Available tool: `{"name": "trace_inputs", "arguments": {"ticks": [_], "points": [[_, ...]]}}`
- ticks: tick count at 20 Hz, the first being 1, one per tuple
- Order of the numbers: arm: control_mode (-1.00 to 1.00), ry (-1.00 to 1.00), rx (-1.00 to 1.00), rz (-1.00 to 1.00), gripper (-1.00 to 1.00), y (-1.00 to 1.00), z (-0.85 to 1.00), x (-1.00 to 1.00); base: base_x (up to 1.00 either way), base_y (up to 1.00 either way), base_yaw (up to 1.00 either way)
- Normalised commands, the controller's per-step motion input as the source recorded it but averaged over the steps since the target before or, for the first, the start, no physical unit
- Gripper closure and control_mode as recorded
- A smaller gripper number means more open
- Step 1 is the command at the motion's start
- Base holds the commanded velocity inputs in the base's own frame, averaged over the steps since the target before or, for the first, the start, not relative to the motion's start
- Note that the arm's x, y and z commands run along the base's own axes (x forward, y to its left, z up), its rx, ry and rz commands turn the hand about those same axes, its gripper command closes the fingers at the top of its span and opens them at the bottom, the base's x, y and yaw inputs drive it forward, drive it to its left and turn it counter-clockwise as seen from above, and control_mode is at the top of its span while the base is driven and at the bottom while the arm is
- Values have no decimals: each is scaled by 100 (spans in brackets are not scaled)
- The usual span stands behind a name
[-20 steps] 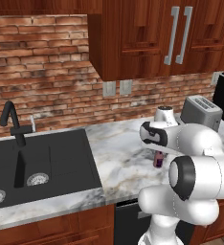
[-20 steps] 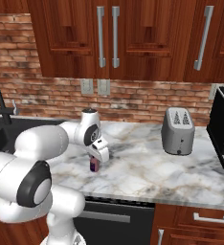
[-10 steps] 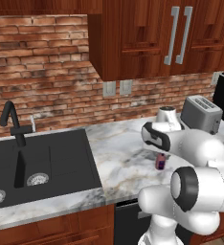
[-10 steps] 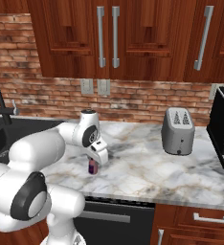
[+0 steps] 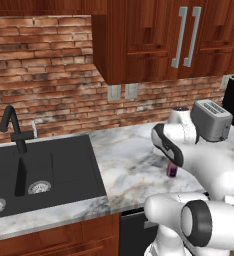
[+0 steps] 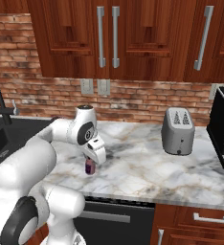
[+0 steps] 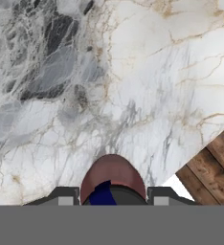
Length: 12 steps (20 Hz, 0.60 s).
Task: There is a wine glass and glass cup on the dining counter. Place the wine bottle next to the wine glass and the juice bottle next to the glass cup.
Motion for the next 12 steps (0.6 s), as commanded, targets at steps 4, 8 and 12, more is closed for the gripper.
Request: {"name": "trace_inputs", "arguments": {"ticks": [4, 8, 12], "points": [[-100, 0, 0, 0, 100, 0, 35, -32, 0, 0, 0], [-100, -1, 0, 0, 100, 0, 28, -34, 0, 0, 0], [-100, -8, -2, 1, 100, 0, 23, -32, 0, 0, 0]]}}
